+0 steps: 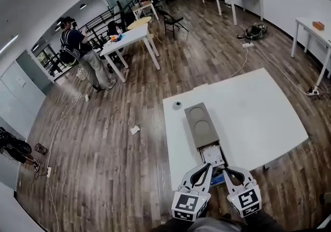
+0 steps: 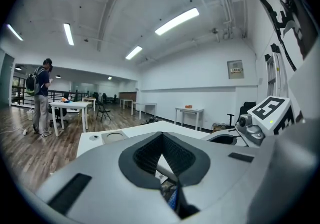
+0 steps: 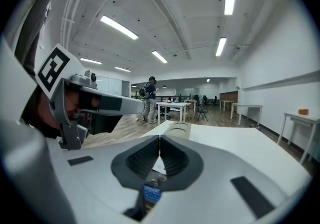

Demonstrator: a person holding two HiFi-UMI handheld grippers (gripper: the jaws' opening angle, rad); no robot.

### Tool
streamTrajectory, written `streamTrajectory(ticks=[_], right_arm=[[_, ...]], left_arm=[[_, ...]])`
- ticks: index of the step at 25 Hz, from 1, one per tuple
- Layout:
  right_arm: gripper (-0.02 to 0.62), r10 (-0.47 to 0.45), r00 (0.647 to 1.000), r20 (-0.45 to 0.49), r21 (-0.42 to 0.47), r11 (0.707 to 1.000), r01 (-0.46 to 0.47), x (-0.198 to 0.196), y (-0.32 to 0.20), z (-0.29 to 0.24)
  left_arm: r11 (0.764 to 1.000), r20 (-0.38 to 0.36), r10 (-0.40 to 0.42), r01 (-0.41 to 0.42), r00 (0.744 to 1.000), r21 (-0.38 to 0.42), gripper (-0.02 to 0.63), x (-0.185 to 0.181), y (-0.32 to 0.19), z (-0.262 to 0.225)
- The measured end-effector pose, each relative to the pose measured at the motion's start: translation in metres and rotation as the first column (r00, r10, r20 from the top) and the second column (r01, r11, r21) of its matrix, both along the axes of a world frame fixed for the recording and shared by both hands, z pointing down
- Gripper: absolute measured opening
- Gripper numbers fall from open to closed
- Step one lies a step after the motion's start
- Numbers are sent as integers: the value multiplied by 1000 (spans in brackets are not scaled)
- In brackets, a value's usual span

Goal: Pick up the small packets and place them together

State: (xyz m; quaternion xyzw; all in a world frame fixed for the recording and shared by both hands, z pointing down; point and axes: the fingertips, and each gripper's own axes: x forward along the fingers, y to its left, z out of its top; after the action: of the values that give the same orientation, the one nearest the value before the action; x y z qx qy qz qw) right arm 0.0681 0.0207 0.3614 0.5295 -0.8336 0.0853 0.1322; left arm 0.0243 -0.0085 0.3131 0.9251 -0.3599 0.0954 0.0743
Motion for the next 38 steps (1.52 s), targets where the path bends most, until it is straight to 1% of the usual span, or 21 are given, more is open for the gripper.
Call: streamTrajectory(ticks=[2, 6, 10, 14, 17, 19, 20, 23, 27, 30, 32, 33, 36, 38], right_arm=[[11, -13, 1000, -22, 7, 1000, 13, 0, -7, -3], [11, -26, 998, -56, 0, 1000, 26, -4, -12, -8], [11, -53, 994, -96, -1, 999, 53, -2, -27, 3], [11, -73, 991, -111, -44, 997, 69, -12, -27, 6], [12, -70, 989, -134, -60, 996, 62, -14, -47, 8], [12, -70, 984, -165, -113, 992, 52, -13, -49, 23], [22, -77, 979, -189, -144, 988, 50, -13, -49, 31], [123, -132, 953, -273, -232, 970, 68, -18, -53, 56], [206, -220, 911, -349, -326, 940, 102, -31, -57, 81], [243, -272, 889, -367, -406, 907, 110, -38, -60, 100], [253, -291, 877, -382, -460, 883, 93, -38, -62, 110], [258, -300, 866, -401, -482, 873, 79, -37, -64, 114], [258, -330, 823, -462, -532, 846, 41, -34, -65, 124], [245, -340, 807, -483, -548, 836, 25, -32, -66, 126]], left_arm=[[1000, -20, -9, 9, 1000, 9, 3, 0, -7, -2], [1000, -37, -16, 16, 999, -3, 3, -5, -11, -5], [1000, -45, -22, 23, 999, 13, 3, -2, -29, -1], [999, -30, -20, 20, 999, -28, 3, -10, -28, 3], [999, -33, -18, 17, 999, -41, 3, -11, -49, 2], [997, -30, -18, 16, 999, -75, 3, -13, -54, 10], [996, -27, -18, 16, 999, -91, 3, -14, -56, 15], [992, -21, -18, 15, 1000, -125, 3, -19, -69, 28], [988, -25, -9, 5, 1000, -155, 3, -24, -85, 40], [984, -29, -3, -2, 1000, -179, 3, -28, -95, 49], [981, -31, -3, -3, 1000, -192, 3, -31, -102, 53], [980, -32, -3, -3, 999, -198, 3, -33, -106, 55], [976, -32, -4, -3, 999, -218, 3, -40, -114, 64], [974, -33, -3, -4, 999, -225, 3, -42, -118, 68]])
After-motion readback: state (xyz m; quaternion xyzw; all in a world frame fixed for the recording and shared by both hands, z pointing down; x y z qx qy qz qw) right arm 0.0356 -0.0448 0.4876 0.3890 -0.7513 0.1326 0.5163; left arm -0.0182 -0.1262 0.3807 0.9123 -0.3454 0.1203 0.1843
